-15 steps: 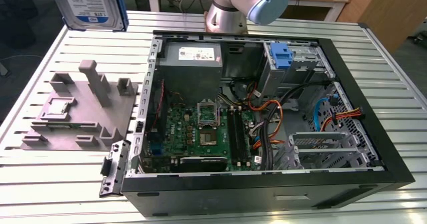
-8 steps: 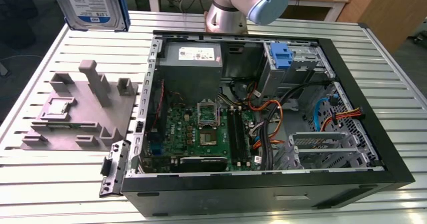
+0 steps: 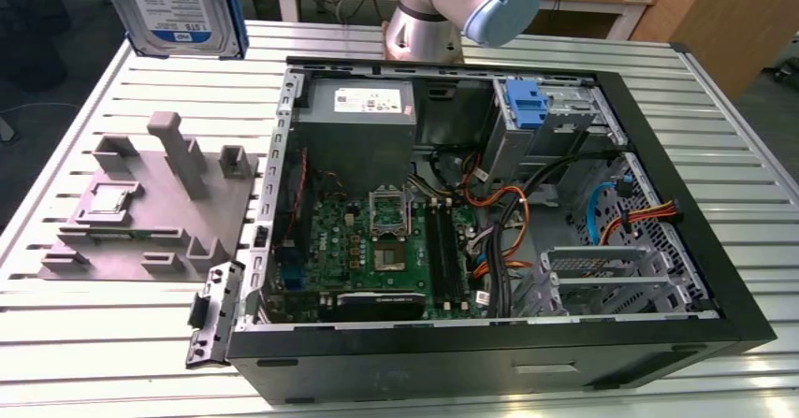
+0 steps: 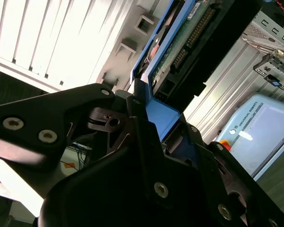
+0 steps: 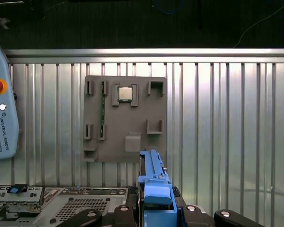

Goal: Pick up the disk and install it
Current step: 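Pick up the disk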

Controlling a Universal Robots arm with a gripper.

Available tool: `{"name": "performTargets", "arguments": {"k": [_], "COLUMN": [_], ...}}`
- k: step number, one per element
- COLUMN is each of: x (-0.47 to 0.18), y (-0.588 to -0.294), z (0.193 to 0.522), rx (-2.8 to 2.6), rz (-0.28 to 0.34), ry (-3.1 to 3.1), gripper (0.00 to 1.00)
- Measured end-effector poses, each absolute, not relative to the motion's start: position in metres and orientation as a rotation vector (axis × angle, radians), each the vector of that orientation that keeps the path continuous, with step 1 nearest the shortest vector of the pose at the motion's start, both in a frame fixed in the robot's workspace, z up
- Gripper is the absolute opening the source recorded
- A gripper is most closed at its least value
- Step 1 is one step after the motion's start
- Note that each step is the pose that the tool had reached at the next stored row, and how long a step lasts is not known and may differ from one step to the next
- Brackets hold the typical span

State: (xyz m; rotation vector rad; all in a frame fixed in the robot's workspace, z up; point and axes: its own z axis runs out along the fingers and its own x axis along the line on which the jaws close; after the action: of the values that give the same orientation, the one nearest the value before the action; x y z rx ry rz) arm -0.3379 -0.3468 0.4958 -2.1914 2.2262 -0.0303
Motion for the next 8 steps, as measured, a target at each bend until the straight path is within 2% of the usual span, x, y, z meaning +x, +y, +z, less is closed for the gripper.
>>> {"name": "performTargets", "arguments": {"k": [8], "x": [-0.3343], "y": [-0.3468], "z": [0.4959], "rx": [-2.191], "rz": [-0.030], "ry": [2.226], "gripper": [0.37]}}
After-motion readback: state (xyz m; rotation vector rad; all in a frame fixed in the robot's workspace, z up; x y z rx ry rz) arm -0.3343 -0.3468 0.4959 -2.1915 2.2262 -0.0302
